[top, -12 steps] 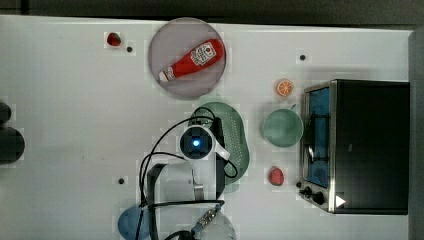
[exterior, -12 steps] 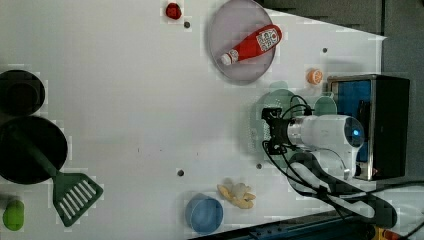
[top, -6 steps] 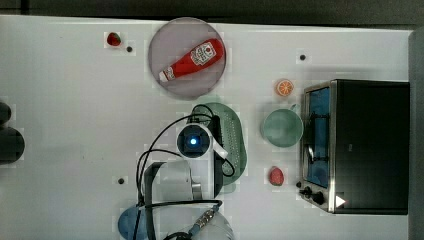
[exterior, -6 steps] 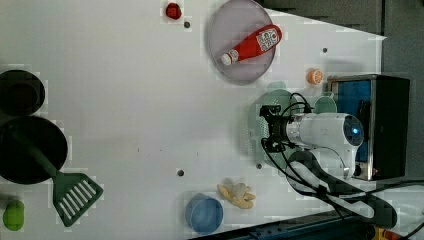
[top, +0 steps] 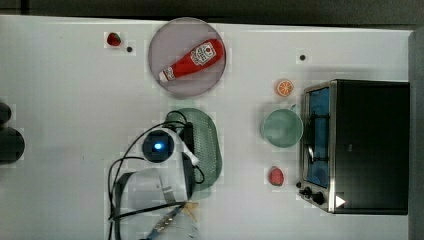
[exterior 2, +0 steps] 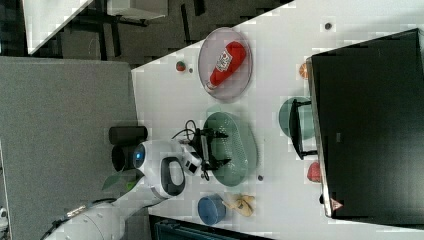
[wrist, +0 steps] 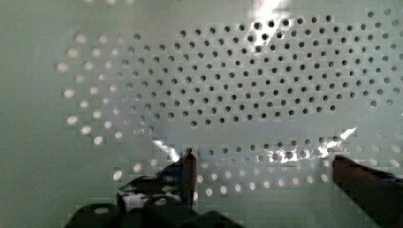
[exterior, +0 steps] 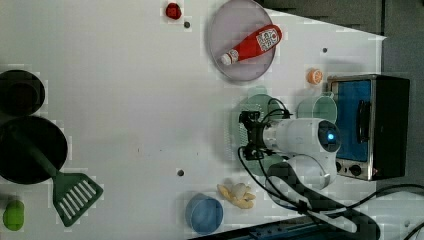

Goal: Drag strainer right to left.

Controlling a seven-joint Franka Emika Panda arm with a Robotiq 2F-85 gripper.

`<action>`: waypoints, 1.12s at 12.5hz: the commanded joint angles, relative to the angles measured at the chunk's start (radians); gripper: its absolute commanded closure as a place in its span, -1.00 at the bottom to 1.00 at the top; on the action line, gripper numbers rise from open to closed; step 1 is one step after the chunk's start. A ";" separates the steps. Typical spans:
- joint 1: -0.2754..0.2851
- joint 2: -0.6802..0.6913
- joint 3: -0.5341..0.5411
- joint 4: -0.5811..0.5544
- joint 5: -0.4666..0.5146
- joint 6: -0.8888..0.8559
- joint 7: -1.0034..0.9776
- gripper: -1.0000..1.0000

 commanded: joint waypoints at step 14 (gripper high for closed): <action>0.255 0.149 0.079 0.316 0.061 -0.130 0.323 -1.00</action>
